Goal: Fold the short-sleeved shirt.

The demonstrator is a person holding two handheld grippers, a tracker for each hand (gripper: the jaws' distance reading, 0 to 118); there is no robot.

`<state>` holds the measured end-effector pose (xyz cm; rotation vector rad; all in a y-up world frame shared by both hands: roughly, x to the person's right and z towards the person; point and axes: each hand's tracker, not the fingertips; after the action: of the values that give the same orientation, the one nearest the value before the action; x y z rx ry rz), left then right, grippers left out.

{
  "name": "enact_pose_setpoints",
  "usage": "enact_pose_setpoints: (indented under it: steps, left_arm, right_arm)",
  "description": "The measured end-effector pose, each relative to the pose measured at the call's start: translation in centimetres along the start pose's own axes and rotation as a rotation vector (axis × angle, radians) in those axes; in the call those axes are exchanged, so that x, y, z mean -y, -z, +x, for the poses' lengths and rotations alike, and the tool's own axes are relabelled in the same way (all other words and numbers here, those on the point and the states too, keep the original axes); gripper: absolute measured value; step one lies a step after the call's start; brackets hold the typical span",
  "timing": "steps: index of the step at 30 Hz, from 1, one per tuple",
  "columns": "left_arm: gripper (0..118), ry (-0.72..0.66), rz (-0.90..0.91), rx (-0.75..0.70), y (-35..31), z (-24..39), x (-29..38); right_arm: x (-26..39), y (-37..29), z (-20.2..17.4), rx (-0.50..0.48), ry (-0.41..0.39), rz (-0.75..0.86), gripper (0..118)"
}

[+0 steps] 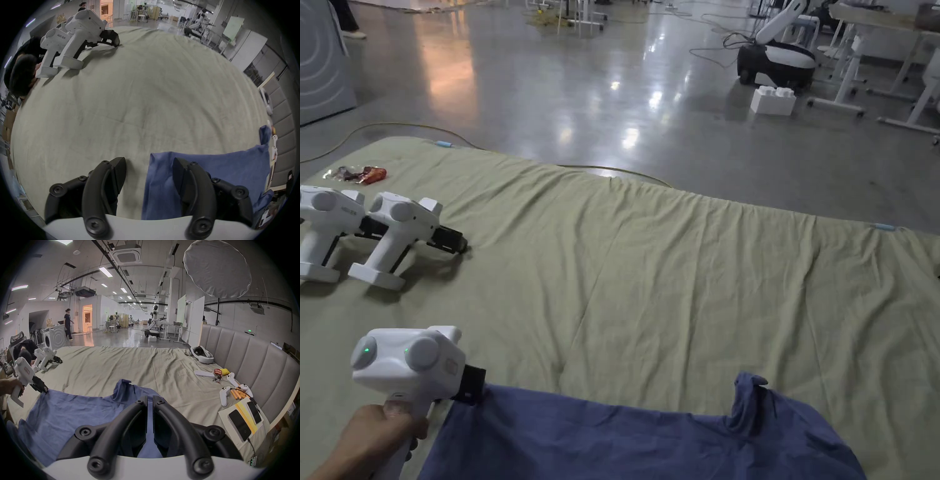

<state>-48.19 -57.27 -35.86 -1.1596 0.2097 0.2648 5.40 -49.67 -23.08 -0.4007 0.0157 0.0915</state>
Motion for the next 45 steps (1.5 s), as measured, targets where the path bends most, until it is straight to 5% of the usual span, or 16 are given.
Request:
enact_pose_setpoints:
  steps: [3, 6, 8, 11, 14, 15, 17, 20, 24, 29, 35, 45]
  left_arm:
    - [67, 0.028, 0.028, -0.063, -0.4, 1.8, 0.4]
    - [28, 0.119, 0.075, -0.102, -0.5, 3.2, 1.0]
    - [13, 0.165, 0.092, -0.097, -0.5, 3.9, 1.4]
    - [9, 0.213, 0.102, -0.120, -0.6, 5.0, 1.9]
    - [8, 0.209, 0.118, -0.137, -0.4, 4.3, 1.5]
    - [8, 0.205, 0.128, -0.140, -0.7, 4.3, 1.4]
    - [8, 0.186, 0.150, -0.133, -1.2, 3.7, 1.0]
    - [8, 0.168, 0.173, -0.121, -2.6, 3.4, 0.5]
    - [8, 0.164, 0.208, -0.104, -4.0, 2.9, -0.1]
    - [8, 0.179, 0.229, -0.101, -4.7, 3.0, -0.6]
    - [8, 0.160, 0.241, -0.097, -4.9, 2.8, -1.2]
    - [8, 0.135, 0.295, -0.062, -7.7, 3.2, -0.4]
  right_arm:
    - [0.4, 0.4, 0.5, 0.008, 0.002, -0.026, 8]
    - [0.7, 1.3, 1.0, 0.020, 0.001, -0.068, 8]
    - [0.7, 2.5, 1.6, 0.035, 0.001, -0.130, 9]
    - [0.2, 5.2, 3.0, 0.045, -0.010, -0.247, 11]
    - [-0.7, 8.9, 5.1, 0.009, 0.005, -0.334, 38]
    - [-1.1, 10.5, 5.9, -0.018, 0.017, -0.371, 59]
    - [-1.7, 13.3, 7.3, -0.026, 0.054, -0.403, 71]
    - [-2.4, 18.1, 8.2, -0.016, 0.053, -0.493, 72]
    - [-2.1, 23.2, 8.3, -0.163, 0.091, -0.638, 72]
    - [-1.2, 26.5, 6.4, -0.152, 0.004, -0.693, 68]
    - [-0.1, 27.0, 4.7, -0.120, -0.020, -0.719, 12]
    - [-2.1, 21.0, 4.5, -0.084, -0.031, -0.451, 6]
